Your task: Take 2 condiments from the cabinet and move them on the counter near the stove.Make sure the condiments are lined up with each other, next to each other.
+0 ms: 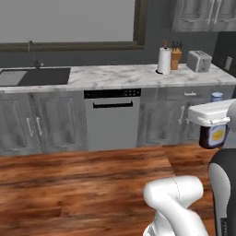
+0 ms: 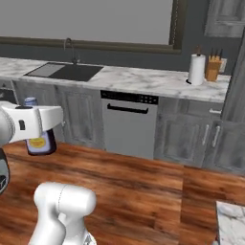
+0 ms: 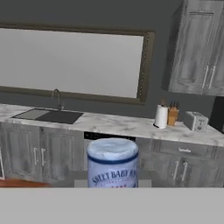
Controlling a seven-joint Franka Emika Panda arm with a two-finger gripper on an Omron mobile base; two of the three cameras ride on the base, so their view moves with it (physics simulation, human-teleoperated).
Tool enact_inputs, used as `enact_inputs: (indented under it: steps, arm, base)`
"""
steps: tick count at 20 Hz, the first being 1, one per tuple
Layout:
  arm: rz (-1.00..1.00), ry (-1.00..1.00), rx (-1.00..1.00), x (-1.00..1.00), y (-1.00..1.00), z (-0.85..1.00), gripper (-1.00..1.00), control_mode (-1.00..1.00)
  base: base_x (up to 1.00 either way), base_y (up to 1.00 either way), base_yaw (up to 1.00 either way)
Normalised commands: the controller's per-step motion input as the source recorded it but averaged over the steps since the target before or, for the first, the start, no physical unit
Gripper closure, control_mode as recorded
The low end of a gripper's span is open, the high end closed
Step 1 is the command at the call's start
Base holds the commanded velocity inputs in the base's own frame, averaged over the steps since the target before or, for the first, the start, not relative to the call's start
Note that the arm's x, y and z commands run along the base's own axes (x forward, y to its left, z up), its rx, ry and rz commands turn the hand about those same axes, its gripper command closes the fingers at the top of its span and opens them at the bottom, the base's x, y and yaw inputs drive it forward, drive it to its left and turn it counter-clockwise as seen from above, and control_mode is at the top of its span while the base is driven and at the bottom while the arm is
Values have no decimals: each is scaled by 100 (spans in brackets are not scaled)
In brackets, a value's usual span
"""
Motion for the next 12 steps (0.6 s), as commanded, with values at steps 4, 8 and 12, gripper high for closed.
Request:
enact_inputs:
  steps: [4, 8, 12]
  arm:
    - [0, 0, 0, 0, 0, 0, 100, 100]
    - [0, 0, 0, 0, 0, 0, 100, 100]
    - [0, 0, 0, 0, 0, 0, 100, 100]
  base:
    - [-8, 73, 22]
    - [0, 63, 5]
    - [-1, 46, 3]
